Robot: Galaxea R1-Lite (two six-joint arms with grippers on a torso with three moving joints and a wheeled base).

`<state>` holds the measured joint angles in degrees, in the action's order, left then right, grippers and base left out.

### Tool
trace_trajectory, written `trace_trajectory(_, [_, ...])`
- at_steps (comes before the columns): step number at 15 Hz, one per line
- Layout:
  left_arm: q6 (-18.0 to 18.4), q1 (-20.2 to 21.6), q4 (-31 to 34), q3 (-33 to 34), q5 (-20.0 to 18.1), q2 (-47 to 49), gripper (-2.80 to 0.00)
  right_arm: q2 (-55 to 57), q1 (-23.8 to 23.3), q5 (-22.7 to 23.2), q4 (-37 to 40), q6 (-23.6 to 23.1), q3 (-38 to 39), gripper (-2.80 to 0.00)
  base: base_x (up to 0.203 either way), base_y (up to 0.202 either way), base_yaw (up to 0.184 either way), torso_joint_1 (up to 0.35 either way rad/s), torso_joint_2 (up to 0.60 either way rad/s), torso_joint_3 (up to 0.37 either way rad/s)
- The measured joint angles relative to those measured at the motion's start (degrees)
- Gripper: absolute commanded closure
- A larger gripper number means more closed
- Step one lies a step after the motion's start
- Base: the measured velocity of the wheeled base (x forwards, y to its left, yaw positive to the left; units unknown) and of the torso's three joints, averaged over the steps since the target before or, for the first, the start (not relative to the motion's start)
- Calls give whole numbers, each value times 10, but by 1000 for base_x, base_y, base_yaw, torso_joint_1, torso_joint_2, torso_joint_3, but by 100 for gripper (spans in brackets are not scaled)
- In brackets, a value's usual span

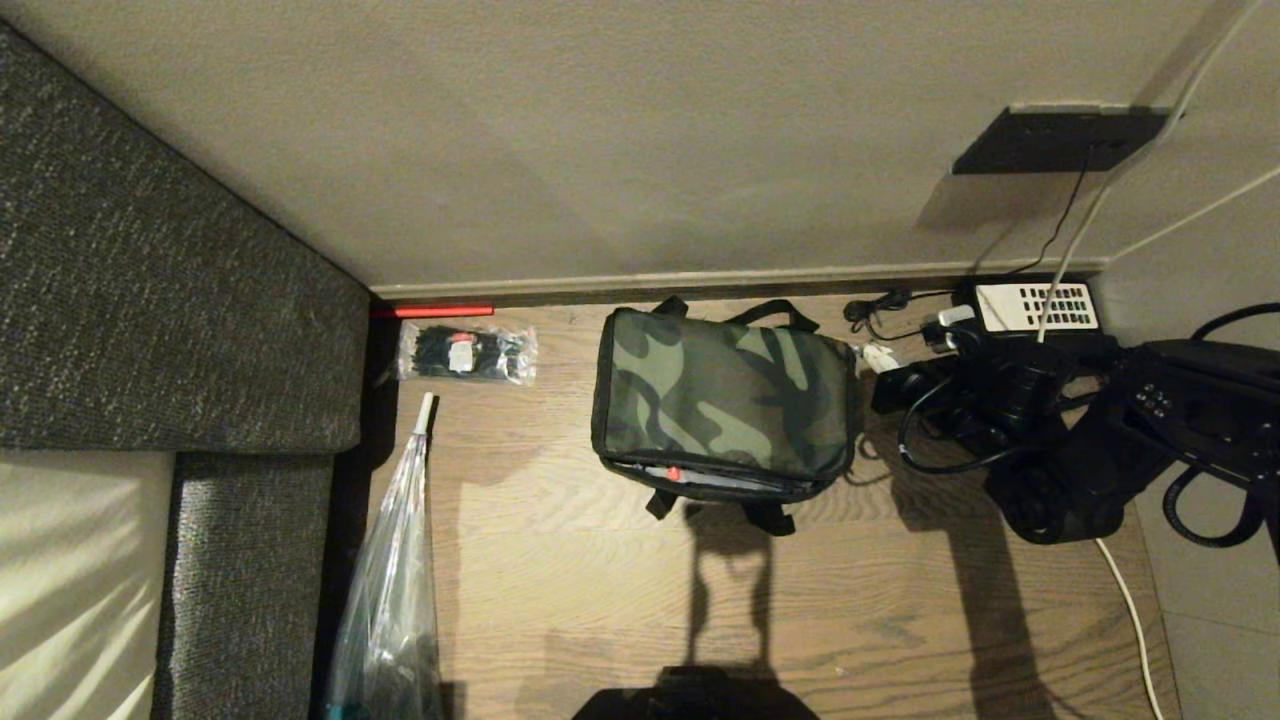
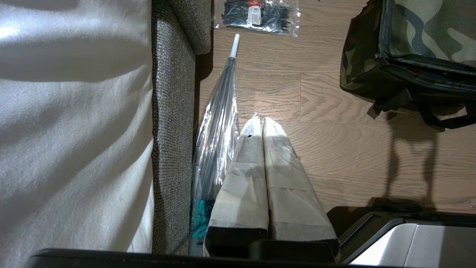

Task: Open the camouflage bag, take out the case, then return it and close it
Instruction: Open the top of the storage box

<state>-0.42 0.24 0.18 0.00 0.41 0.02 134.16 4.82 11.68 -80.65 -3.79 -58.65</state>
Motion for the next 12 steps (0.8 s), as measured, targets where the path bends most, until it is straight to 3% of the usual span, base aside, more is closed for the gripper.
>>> trace_trajectory(1, [0, 0, 0, 0, 0, 0, 0, 0, 0, -1, -1, 0, 3, -280, 0, 0, 0, 0, 0, 0])
trace_trajectory(8, [0, 0, 0, 0, 0, 0, 0, -13, 0, 4, 4, 8, 88, -280, 0, 0, 0, 0, 0, 0])
trace_trajectory(12, [0, 0, 0, 0, 0, 0, 0, -67, 3, 37, 22, 75, 166, -280, 0, 0, 0, 0, 0, 0])
